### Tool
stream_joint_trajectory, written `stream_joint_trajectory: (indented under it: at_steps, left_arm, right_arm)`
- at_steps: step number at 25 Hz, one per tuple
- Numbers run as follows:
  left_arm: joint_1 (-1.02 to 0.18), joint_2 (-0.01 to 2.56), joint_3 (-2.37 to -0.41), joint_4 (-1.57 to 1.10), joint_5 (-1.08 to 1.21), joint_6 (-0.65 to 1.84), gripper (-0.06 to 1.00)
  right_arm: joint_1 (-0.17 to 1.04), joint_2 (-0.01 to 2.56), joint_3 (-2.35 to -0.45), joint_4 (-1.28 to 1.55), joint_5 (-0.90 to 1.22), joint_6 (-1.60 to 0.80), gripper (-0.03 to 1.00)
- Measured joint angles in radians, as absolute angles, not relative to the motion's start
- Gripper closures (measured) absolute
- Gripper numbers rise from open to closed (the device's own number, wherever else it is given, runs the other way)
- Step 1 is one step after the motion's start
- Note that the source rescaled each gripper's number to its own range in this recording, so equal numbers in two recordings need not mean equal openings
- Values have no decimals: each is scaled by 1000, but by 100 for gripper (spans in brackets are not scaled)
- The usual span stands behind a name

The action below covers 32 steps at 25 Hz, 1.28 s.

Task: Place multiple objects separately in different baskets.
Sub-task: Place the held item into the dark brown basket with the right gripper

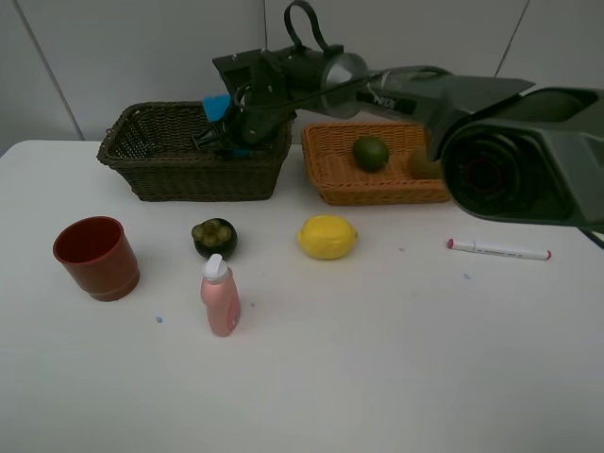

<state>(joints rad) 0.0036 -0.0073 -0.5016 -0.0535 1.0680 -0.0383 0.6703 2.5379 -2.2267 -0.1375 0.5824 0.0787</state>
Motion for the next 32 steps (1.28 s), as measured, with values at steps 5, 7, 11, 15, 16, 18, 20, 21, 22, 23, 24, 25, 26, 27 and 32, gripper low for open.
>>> stream_joint_trajectory:
  at_steps: [5,7,11,15,16,18,20,21,22,23,24,25,26,27,32]
  left_arm:
    - [4,-7,-502,-53,1068,-38,-3]
    - [4,-7,-502,-53,1068,-38,-3]
    - [4,-7,-502,-53,1068,-38,-3]
    - [4,-7,-502,-53,1068,-38,-3]
    - [4,-7,-502,-53,1068,-38,-3]
    - [4,-7,-502,-53,1068,-38,-3]
    - [4,-7,-502,-53,1068,-38,-3]
    - [4,-7,-502,-53,1068,-38,-3]
    - [4,-7,-502,-53,1068,-38,-3]
    - [4,-7,-502,-53,1068,-38,-3]
    - [4,-7,-502,-53,1068,-38,-3]
    - [4,-7,-502,-53,1068,-38,-3]
    - [4,-7,-502,-53,1068,-38,-3]
    - [4,-7,-502,-53,1068,-38,-3]
    - [4,-7,-502,-53,1068,-38,-3]
  right_arm:
    - [664,2538,-2227,-137,582,79,49]
    - [664,2538,-2227,-137,583,79,49]
    - [664,2538,-2227,-137,599,79,49]
    - [664,2538,-2227,-137,618,80,49]
    - [664,2537,-2227,-137,623,81,49]
    - [664,2536,-2227,-137,632,82,44]
    - [660,2534,-2228,-143,640,82,23]
    - [656,2533,-2229,-144,644,82,13]
    - [654,2531,-2230,-143,648,82,7]
    - [654,2531,-2230,-143,648,82,4]
    - [654,2529,-2231,-145,649,82,1]
    - [654,2529,-2231,-145,652,82,0]
    - [654,2529,-2231,-145,654,82,0]
    - [654,2528,-2231,-145,655,82,-1]
    - [654,2528,-2231,-145,656,82,-1]
